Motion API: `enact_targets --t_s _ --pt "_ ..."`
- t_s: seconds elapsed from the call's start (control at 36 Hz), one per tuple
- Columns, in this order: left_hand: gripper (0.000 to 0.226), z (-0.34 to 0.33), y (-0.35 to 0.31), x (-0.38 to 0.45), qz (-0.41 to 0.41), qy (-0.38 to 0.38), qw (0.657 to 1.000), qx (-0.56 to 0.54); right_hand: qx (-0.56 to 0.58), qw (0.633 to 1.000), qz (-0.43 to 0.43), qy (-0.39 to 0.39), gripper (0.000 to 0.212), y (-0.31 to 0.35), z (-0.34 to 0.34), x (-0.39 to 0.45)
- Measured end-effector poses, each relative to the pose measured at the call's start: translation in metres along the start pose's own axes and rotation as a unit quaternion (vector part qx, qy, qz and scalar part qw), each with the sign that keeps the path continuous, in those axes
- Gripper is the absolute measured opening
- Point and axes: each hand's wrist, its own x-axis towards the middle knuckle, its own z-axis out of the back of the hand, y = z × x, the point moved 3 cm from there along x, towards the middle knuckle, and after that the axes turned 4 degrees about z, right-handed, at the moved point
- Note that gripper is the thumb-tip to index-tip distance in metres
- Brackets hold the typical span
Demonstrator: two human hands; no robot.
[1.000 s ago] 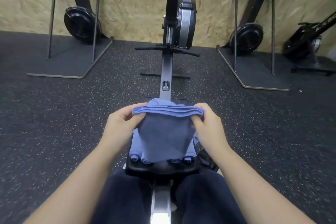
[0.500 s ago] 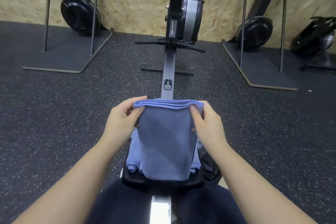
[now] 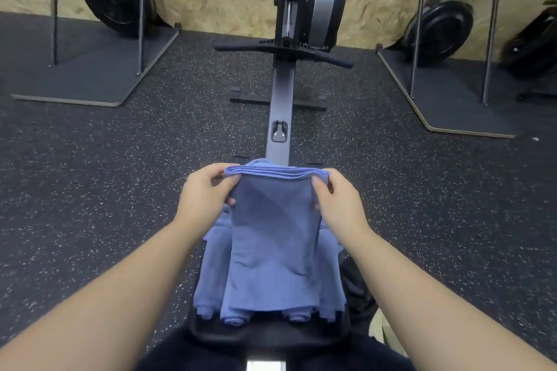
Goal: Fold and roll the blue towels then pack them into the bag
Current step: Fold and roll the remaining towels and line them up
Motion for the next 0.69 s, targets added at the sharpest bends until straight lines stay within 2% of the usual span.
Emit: enact_targets --t_s 0.17,0.28,0.33,0.47,0.58,0.69 --pt "0.015 -0.019 0.029 0.030 0.066 -0.013 0.995 -0.067 -0.011 1.000 -0.018 -0.007 0.016 -0.024 -0.018 0.029" --pt "0.017 -0.032 0.045 0.049 0.110 -0.027 0.986 -0.120 -0.070 0.997 -0.026 -0.024 0.032 -0.038 -0.025 0.052" --pt "0.018 -0.037 0.052 0.058 0.124 -0.030 0.983 -0.136 -0.070 0.997 -0.035 -0.019 0.029 -0.047 -0.031 0.064" --pt "0.021 -0.047 0.069 0.075 0.128 -0.028 0.984 -0.122 -0.067 0.997 -0.036 -0.020 0.020 -0.063 -0.048 0.084" --pt "0.026 -0.048 0.079 0.082 0.128 -0.052 0.984 -0.113 -0.020 0.998 -0.054 -0.031 0.011 -0.074 -0.061 0.091" --pt "0.042 -0.044 0.079 0.080 0.061 -0.067 0.996 0.001 -0.023 0.999 -0.034 -0.031 0.029 -0.074 -0.065 0.088"
